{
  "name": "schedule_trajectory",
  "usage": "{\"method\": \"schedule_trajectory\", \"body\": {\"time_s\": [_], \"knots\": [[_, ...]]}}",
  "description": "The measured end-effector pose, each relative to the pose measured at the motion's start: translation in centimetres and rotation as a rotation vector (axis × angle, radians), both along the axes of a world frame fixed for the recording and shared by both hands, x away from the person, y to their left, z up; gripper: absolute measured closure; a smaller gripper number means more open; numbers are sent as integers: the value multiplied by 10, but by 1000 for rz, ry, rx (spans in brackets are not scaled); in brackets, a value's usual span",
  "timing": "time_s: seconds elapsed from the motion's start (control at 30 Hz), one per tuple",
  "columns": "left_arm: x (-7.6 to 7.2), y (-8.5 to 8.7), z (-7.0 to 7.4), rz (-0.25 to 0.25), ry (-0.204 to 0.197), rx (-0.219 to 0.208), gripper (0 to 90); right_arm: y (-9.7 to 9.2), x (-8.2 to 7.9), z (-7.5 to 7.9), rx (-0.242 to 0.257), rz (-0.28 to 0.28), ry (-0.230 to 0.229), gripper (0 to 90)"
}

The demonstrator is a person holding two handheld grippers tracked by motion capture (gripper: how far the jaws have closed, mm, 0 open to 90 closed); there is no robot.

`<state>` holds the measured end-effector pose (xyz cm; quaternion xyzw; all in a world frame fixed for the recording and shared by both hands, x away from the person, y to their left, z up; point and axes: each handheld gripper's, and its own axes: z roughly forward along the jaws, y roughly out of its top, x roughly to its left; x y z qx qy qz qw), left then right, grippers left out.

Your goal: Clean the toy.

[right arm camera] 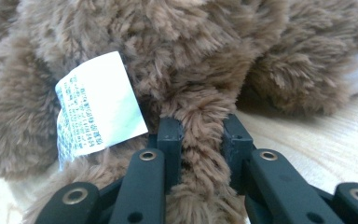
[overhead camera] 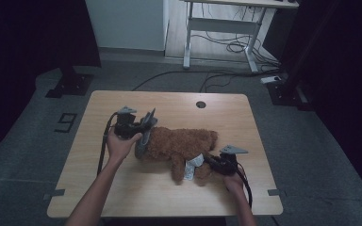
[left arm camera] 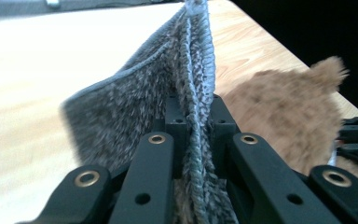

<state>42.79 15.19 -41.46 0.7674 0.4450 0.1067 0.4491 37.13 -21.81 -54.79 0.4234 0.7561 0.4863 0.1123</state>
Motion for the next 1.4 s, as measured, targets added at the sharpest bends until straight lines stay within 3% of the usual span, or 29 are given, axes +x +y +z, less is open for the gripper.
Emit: {"method": "schedule_trajectory", "body": {"time_s": [0.03, 0.13, 0.3, 0.47, 0.57, 0.6, 0.77, 0.87, 0.97, 1.0, 1.2, 1.33, 1.4], "knots": [[0, 0, 0, 0, 0, 0, 822, 0, 0, 0, 0, 0, 0, 743], [16, -28, 3, -29, 15, 46, 819, -2, 7, 0, -5, -12, -8, 743], [26, -46, -22, -41, 80, 68, 816, -3, 8, -1, 5, -16, -6, 740], [13, -45, -35, -42, 57, 70, 825, -4, 6, -1, 12, -17, -3, 701], [3, -45, -38, -52, 40, 82, 830, -4, 3, 1, 26, -14, 2, 597], [-6, -43, -42, -62, 27, 78, 831, -4, 1, 2, 37, -19, 12, 551], [-26, -34, -52, -78, 32, 24, 839, -17, -10, 9, 71, -49, 38, 400], [-36, -30, -57, -85, 26, -3, 840, -30, -17, 20, 127, -60, 18, 332], [-43, -29, -59, -87, 20, -15, 841, -32, -21, 30, 153, -40, -1, 288], [-48, -27, -61, -91, 16, -25, 841, -28, -22, 40, 172, -13, -22, 244], [-56, -26, -63, -90, 12, -44, 841, 3, -4, 69, 140, 34, -30, 169], [-58, -26, -64, -89, 6, -47, 842, 9, 12, 83, 164, -1, -22, 161], [-59, -26, -65, -91, 4, -49, 842, 11, 20, 81, 140, -8, 11, 162]]}}
